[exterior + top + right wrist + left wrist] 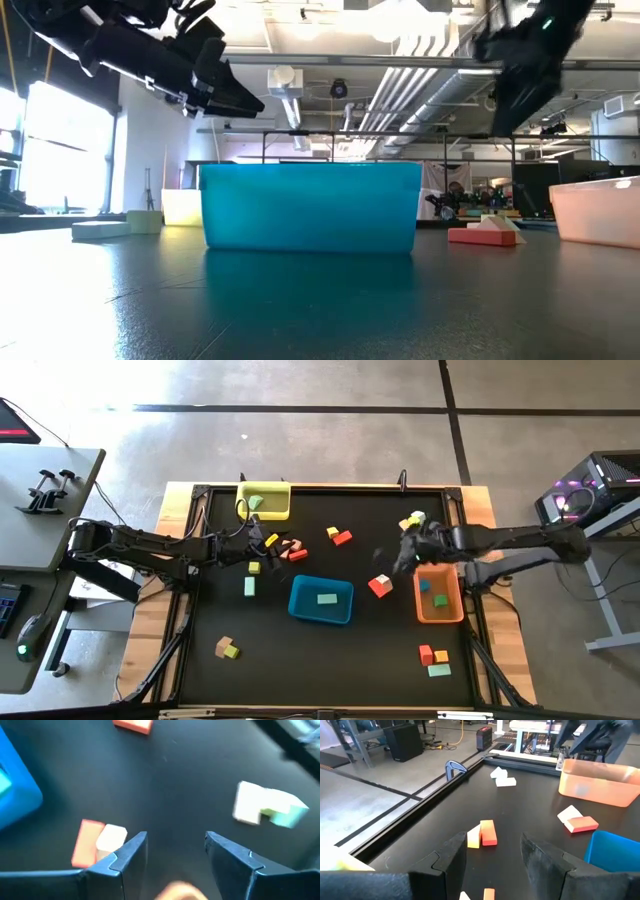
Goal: Sort blocks by size
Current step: Put the light orange rectangular block into the blue bin
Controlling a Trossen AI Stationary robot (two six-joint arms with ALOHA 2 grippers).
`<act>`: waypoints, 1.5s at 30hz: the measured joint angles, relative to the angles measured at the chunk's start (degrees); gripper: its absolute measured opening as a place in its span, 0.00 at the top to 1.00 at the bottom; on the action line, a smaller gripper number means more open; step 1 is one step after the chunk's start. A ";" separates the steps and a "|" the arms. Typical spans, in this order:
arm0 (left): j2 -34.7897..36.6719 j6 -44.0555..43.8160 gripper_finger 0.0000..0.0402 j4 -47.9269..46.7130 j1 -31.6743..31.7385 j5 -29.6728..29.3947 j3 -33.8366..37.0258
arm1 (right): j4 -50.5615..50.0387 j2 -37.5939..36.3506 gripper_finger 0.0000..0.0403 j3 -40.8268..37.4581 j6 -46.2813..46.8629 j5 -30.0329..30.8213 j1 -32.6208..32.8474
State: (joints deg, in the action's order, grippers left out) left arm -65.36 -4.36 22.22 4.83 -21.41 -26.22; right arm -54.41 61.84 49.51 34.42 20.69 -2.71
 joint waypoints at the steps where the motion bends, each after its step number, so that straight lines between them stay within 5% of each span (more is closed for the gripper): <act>1: 0.00 0.00 0.58 0.00 0.01 0.00 0.00 | 3.74 0.04 0.52 -1.83 -2.33 -2.16 -2.60; 8: 0.00 0.04 0.58 -0.02 -0.01 0.00 0.00 | 23.74 3.03 0.52 -11.16 -10.39 -7.43 -17.28; 14: 0.00 0.07 0.58 -0.05 -0.01 0.00 0.00 | 24.18 7.36 0.49 -10.76 -13.86 -7.57 -24.91; 22: 0.00 0.07 0.58 -0.11 -0.01 0.00 0.00 | 23.44 13.66 0.34 -10.50 -14.49 -7.67 -32.42; 38: 0.00 0.07 0.58 -0.15 0.00 0.00 0.00 | 24.62 24.69 0.32 -10.23 -13.67 -11.42 -37.85; 45: 0.00 0.07 0.58 -0.36 -0.01 0.07 0.00 | 26.02 26.64 0.43 -10.20 -15.44 -13.35 -38.52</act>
State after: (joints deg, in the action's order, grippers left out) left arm -65.36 -4.29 21.86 4.82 -21.34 -26.22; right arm -28.39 88.48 39.31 18.98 7.34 -41.23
